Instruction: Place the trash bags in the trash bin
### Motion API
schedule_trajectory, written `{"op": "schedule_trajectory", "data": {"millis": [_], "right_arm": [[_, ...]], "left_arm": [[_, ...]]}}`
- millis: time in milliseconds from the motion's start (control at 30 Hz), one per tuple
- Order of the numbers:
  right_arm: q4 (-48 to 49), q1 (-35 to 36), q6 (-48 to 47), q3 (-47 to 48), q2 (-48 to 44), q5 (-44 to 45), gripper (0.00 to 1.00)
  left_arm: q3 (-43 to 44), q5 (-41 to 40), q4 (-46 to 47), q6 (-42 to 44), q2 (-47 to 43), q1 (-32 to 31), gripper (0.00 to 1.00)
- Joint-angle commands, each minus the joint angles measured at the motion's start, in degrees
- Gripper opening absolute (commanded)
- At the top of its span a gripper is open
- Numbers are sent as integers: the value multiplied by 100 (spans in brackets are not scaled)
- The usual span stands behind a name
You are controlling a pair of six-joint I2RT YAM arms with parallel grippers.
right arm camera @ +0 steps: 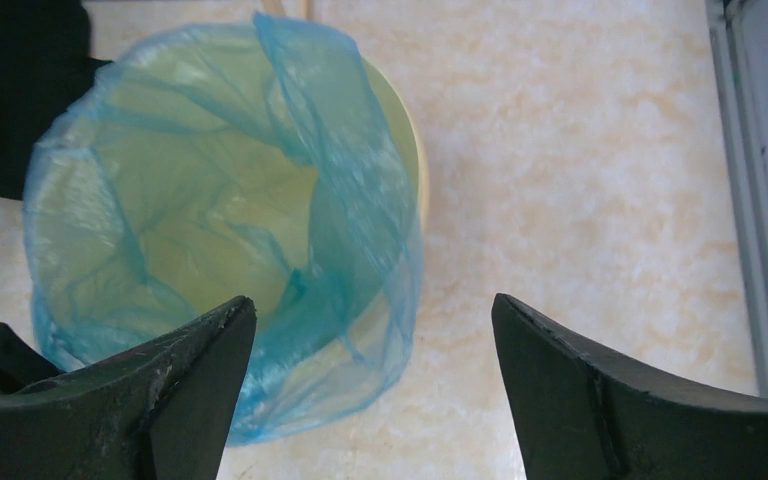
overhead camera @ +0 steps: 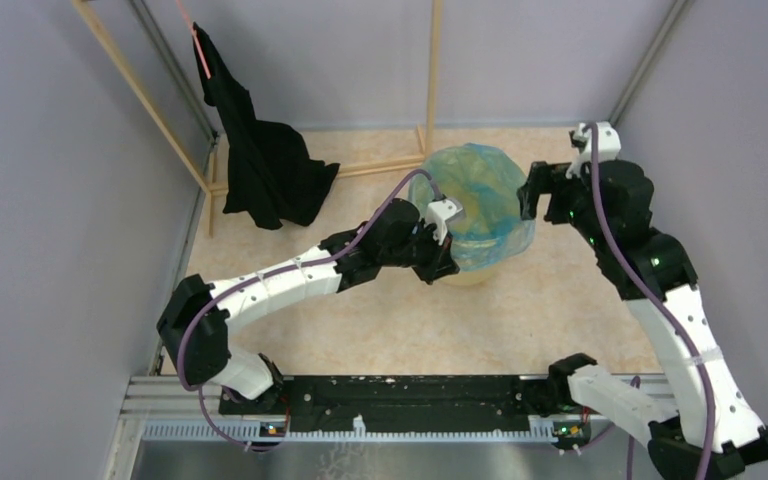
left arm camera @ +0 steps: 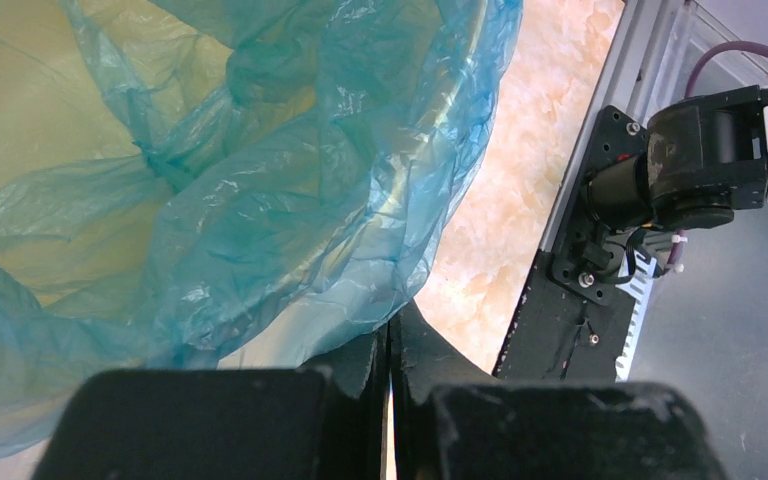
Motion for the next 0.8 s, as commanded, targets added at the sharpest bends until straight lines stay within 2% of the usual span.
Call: {"op": "schedule_trajectory", "data": {"millis": [0, 233, 367, 467, 500, 600, 700, 767], "right_arm": [[30, 134, -747, 708, 1059, 239, 88], [-109, 1119, -1363, 1434, 2372, 1967, 89], [-82, 1228, -1403, 1482, 2865, 2976, 88], [96, 1229, -1492, 1464, 3016, 3273, 82], [149, 1230, -1525, 1464, 3050, 3304, 78], [275, 1223, -1523, 1533, 3072, 3143, 46], [396, 1167, -1447, 1641, 2945, 2842, 36], [393, 907, -1261, 1739, 2841, 2269, 28]], "left_arm": [[-144, -119, 333, 55, -239, -6, 3], [-281, -90, 393, -39, -318, 3, 3], [-337, -55, 409, -75, -340, 3, 3], [-375, -38, 437, -92, -355, 3, 3], [-379, -27, 437, -98, -368, 3, 3], [-372, -2, 415, -119, -375, 3, 3], [-367, -7, 402, -146, -393, 3, 3], [-362, -13, 391, -163, -398, 3, 3]]}}
